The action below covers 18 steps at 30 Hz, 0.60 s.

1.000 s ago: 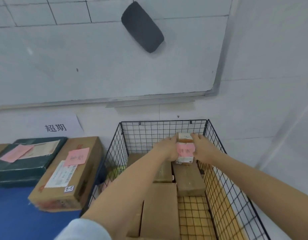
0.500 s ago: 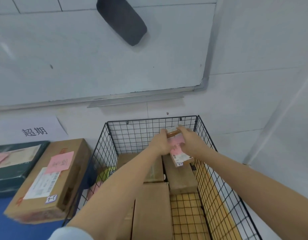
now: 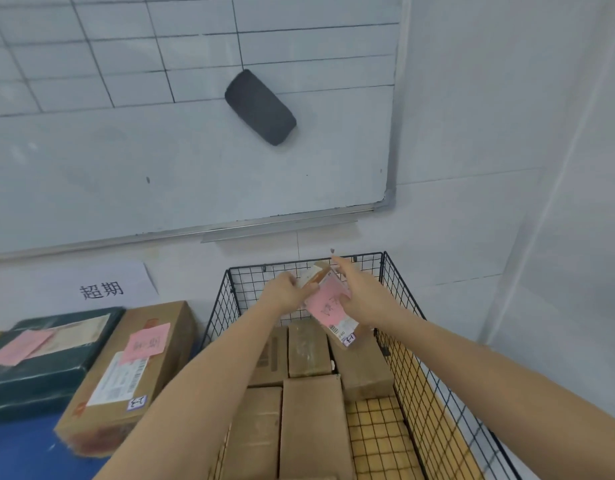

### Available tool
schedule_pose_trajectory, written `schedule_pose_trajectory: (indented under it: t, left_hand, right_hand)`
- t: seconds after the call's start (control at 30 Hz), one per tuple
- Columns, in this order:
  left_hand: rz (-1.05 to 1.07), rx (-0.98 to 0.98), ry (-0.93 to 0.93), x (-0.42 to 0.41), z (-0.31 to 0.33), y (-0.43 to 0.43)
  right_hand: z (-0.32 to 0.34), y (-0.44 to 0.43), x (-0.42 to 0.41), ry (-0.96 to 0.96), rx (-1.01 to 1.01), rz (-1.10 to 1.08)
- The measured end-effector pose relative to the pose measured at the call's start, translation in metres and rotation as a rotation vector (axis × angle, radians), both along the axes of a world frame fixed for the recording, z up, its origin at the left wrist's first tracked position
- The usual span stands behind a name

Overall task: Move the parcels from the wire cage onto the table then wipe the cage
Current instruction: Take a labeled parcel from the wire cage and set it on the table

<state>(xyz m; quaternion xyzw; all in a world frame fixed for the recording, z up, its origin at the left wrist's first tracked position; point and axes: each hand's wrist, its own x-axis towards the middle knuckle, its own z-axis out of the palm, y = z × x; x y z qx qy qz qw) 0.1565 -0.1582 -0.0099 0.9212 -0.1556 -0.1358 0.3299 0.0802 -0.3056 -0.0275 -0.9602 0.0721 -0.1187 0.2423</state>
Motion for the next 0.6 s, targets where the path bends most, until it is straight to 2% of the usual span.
schedule_pose_trajectory:
  t: [0.17, 0.3, 0.43, 0.6]
  left_hand:
    - [0.198, -0.258, 0.074, -0.009, 0.006, 0.013]
    - [0.311, -0.509, 0.185, -0.031, 0.014, 0.014]
    - [0.186, -0.498, 0.184, -0.047, 0.010, 0.014]
    - [-0.002, -0.476, 0.234, -0.056, 0.017, 0.018]
  right_hand:
    - [-0.004, 0.008, -0.019, -0.083, -0.032, -0.159]
    - [-0.005, 0.014, -0.032, -0.020, 0.110, -0.202]
    - [-0.001, 0.026, -0.034, 0.003, 0.198, -0.173]
    - [0.010, 0.034, -0.029, -0.072, 0.450, -0.210]
